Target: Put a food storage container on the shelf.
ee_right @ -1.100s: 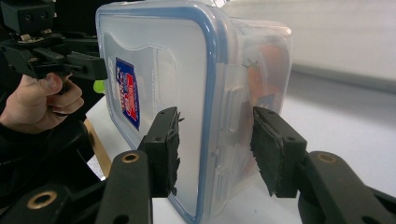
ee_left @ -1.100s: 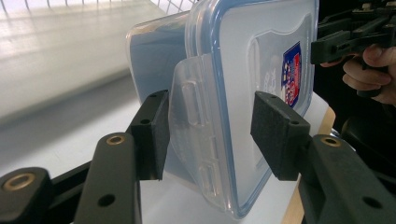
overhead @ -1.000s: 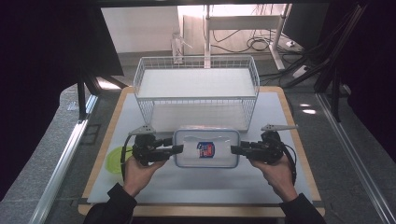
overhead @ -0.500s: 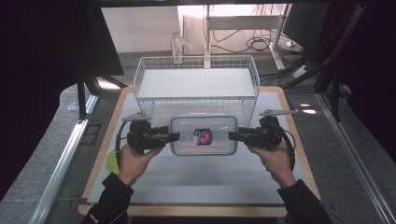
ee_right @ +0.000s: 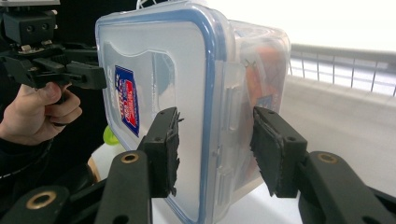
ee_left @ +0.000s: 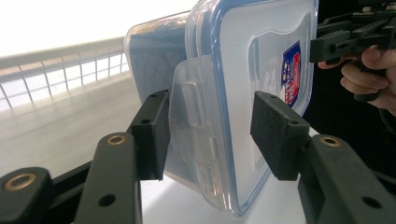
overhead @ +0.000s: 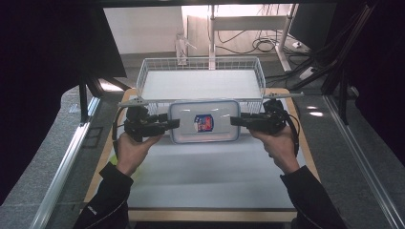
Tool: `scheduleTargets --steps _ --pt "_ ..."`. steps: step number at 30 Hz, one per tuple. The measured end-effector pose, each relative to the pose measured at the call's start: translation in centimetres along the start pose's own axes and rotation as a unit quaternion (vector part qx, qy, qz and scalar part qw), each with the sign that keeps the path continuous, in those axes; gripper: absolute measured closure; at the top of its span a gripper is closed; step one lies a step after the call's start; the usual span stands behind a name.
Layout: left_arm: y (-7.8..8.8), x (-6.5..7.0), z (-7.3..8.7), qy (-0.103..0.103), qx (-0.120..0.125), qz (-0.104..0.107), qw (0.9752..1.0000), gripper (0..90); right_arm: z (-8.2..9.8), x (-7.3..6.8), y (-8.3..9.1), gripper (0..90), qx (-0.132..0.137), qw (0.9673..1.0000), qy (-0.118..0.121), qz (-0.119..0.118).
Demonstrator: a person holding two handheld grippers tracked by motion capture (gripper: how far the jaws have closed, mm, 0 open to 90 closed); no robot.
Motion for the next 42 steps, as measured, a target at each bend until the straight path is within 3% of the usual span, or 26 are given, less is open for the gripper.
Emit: scheduleTargets --steps 16,24,32,42 --pt "0.9 -1.6 -4.1 -0.011 0.021 0.009 0.9997 49.5 -4.5 -0.1 0.2 53.0 0.017 0.9998 0.011 0.009" --pt "1.4 -2.3 -7.1 -0.014 0.030 0.005 0.9995 49.5 -7.0 0.3 0.2 53.0 0.032 0.9995 0.005 0.004" --pt "0.8 -4.1 -9.3 -0.003 0.032 0.012 0.9994 49.5 -9.2 1.3 -0.3 52.9 0.038 0.9992 0.002 0.012" --pt "-0.5 -5.9 -10.8 0.009 0.029 0.013 0.9994 49.5 -11.0 3.1 -1.1 52.6 0.040 0.9990 -0.010 0.016"
Point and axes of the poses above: each handheld gripper's, and its own axes: y roughly backward along the jaws, z roughly out of its underside, x roughly to its right, the point moved 5 cm from there along -y, roughly forward along the jaws, and after that the axes turned 5 degrees about -x, right-handed, at the moved point
